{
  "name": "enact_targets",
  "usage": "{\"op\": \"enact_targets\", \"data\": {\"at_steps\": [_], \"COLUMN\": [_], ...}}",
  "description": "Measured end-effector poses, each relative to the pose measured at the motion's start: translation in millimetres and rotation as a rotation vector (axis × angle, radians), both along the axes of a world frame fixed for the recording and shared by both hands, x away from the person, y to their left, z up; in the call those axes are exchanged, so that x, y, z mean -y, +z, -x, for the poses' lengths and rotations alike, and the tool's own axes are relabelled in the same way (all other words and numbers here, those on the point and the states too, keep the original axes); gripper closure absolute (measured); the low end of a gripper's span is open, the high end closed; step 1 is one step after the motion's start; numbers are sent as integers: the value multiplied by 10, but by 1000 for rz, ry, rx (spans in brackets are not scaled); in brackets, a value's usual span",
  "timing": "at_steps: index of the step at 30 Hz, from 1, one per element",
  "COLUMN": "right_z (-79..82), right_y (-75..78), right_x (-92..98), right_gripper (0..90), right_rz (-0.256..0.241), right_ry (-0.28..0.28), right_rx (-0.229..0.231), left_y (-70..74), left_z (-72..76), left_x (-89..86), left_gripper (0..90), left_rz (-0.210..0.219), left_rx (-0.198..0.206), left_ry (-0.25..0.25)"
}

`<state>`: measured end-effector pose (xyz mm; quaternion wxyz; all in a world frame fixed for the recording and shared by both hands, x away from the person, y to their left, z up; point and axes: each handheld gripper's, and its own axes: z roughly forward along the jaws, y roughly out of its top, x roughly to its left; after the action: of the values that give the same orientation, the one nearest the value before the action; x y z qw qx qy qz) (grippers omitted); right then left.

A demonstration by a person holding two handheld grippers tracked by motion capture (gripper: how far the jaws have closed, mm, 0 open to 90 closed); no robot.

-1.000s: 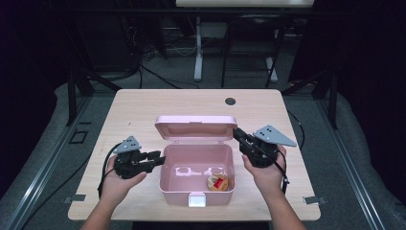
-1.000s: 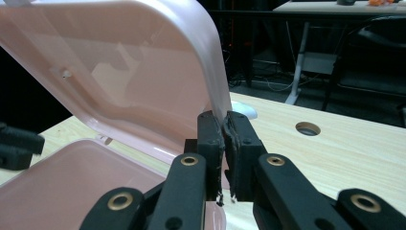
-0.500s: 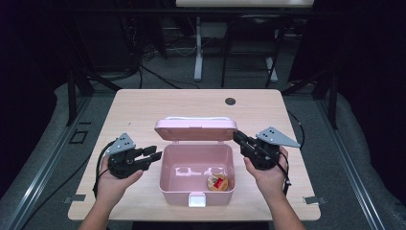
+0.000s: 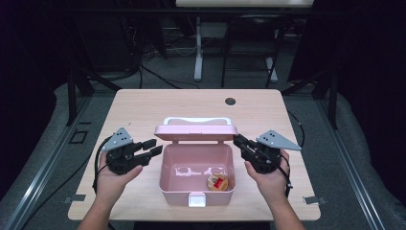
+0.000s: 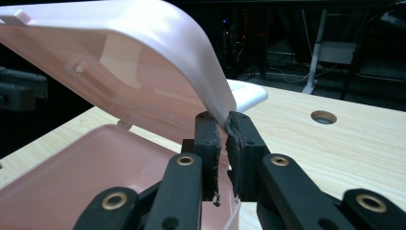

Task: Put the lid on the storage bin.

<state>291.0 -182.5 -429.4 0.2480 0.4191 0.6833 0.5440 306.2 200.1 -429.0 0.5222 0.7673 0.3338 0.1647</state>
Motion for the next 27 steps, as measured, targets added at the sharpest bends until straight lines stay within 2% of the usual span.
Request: {"op": "enact_targets", "data": {"at_steps": [3, 4, 7, 12, 27], "right_z": [15, 19, 33, 39, 90], "right_y": [0, 0, -3, -12, 21], "right_x": [2, 3, -2, 5, 14], "right_gripper": [815, 815, 813, 810, 791], "right_rz": [0, 3, 5, 11, 25], "right_ry": [4, 5, 6, 10, 35], "right_rx": [-5, -5, -8, -14, -21], "left_y": [41, 62, 87, 115, 193], "left_z": [19, 26, 46, 73, 120], "left_x": [8, 2, 21, 44, 41], "left_gripper": [637, 639, 645, 682, 709], "left_rz": [9, -3, 19, 3, 15], "left_rx": [15, 20, 25, 40, 56], "left_ry": [10, 8, 10, 12, 17]}}
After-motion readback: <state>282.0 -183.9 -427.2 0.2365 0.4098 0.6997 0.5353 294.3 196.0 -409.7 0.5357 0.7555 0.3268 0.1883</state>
